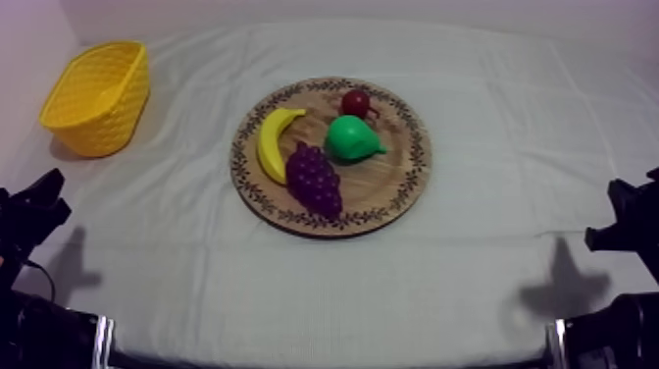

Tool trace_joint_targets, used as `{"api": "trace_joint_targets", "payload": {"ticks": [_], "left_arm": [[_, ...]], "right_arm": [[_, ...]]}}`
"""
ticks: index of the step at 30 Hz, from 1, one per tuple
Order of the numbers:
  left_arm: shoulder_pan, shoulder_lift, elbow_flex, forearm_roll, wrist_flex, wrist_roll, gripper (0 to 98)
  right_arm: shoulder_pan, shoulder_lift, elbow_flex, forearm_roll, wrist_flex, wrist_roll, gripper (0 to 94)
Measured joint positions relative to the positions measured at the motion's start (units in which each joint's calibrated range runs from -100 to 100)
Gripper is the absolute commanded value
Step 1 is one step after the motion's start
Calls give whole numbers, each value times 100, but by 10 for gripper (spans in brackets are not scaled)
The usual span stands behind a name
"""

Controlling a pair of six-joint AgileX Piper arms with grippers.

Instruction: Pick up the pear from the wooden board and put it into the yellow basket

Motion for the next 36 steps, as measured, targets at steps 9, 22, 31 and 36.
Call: {"api": "trace_joint_targets", "payload": {"ticks": [9, 22, 31, 36], "left_arm": [[-21, -5, -40, 5, 204, -249, 1], [-27, -5, -40, 5, 191, -481, 0], [-1, 286, -245, -2, 128, -606, 0], [69, 935, -865, 3, 170, -786, 0]], "right_arm": [[0, 0, 0, 0, 0, -3, 3], [0, 0, 0, 0, 0, -3, 3], [0, 0, 0, 0, 0, -3, 3], [0, 0, 0, 0, 0, -3, 3]]}}
